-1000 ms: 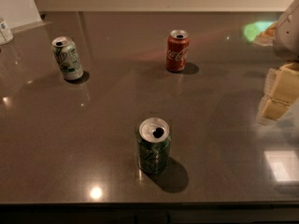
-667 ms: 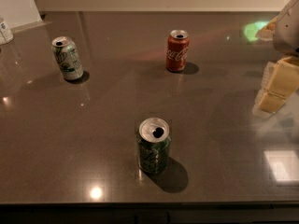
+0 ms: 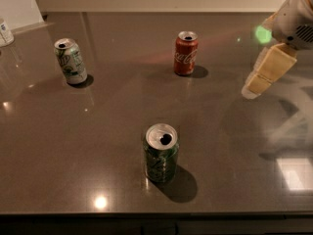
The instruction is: Move coke can near green can
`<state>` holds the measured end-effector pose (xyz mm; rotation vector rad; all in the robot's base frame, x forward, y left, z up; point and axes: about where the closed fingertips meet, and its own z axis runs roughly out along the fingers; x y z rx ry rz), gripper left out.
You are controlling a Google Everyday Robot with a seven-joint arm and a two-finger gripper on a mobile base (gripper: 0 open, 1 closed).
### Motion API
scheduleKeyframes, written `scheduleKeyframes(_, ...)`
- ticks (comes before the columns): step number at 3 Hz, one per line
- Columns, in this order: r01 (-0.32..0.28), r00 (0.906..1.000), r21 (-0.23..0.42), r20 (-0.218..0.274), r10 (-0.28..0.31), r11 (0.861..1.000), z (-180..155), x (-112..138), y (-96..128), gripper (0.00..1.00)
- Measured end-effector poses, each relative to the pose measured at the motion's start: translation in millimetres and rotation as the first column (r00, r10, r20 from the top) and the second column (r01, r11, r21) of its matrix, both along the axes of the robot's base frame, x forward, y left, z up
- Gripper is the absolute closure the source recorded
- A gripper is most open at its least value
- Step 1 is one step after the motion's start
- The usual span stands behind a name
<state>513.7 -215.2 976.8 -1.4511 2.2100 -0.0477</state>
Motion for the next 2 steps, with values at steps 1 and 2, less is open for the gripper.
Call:
scheduleKeyframes(1, 0.01, 0.9987, 0.097, 0.049, -0.015, 0.995, -2.6, 44.3, 11.8, 0.0)
scheduleKeyframes(2, 0.006, 0.9962, 0.173, 0.084, -0.021, 0.985, -7.2, 86.6, 27.2, 0.0)
